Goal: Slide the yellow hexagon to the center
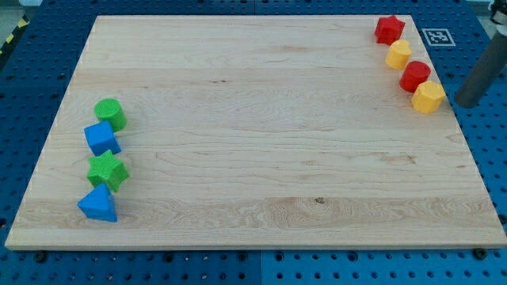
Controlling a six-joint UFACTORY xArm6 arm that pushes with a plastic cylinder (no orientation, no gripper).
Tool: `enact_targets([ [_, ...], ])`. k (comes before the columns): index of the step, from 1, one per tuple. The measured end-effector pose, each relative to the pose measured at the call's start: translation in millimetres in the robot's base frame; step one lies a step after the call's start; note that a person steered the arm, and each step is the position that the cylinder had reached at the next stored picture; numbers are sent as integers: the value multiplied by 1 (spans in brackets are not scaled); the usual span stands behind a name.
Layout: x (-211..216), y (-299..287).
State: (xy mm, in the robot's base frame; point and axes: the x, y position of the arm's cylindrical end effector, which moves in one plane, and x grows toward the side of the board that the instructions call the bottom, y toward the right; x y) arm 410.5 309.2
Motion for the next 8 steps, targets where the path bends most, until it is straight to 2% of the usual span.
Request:
enact_targets([
  [2, -18, -50],
  [4, -18, -76],
  [5, -12, -107],
  [8, 5, -246],
])
